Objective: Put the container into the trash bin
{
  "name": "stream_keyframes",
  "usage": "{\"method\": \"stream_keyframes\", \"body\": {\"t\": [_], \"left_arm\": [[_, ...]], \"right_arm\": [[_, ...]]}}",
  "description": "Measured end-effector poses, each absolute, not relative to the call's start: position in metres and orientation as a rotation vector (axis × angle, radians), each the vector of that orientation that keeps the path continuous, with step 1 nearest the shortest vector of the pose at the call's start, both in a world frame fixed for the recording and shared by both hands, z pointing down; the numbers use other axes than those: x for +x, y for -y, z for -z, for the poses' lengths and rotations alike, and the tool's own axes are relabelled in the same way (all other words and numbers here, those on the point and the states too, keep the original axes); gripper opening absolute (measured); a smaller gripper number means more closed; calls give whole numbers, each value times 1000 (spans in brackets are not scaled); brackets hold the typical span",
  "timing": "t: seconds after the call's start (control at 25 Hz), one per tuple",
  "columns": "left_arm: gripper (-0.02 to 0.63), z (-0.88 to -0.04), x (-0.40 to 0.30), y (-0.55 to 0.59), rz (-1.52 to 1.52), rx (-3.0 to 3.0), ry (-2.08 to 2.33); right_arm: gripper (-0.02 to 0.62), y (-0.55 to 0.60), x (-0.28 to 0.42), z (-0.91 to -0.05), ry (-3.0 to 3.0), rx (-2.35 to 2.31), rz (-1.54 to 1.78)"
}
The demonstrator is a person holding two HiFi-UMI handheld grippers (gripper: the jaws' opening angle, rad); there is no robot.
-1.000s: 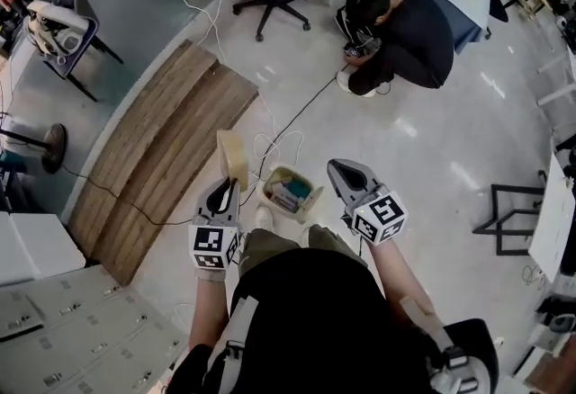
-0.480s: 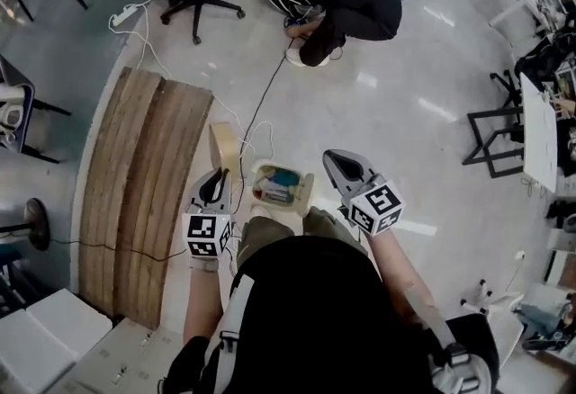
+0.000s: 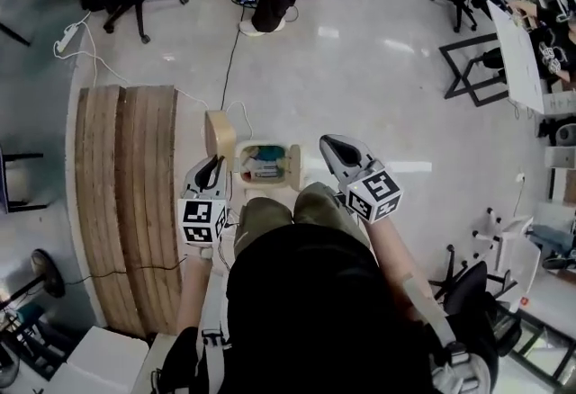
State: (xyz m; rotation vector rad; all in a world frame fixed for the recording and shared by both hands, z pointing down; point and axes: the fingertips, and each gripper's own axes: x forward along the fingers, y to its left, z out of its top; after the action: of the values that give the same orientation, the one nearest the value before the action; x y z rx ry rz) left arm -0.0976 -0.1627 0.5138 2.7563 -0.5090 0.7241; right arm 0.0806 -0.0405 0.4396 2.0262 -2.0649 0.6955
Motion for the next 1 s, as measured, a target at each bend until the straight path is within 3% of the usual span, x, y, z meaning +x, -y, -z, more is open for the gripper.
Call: {"method": "stream_keyframes", "body": {"t": [1.0], "left_arm": [[44, -682, -38, 89, -1067, 2617, 167]], "right_arm": [[15, -41, 99, -564, 1905, 1996, -1012]]}}
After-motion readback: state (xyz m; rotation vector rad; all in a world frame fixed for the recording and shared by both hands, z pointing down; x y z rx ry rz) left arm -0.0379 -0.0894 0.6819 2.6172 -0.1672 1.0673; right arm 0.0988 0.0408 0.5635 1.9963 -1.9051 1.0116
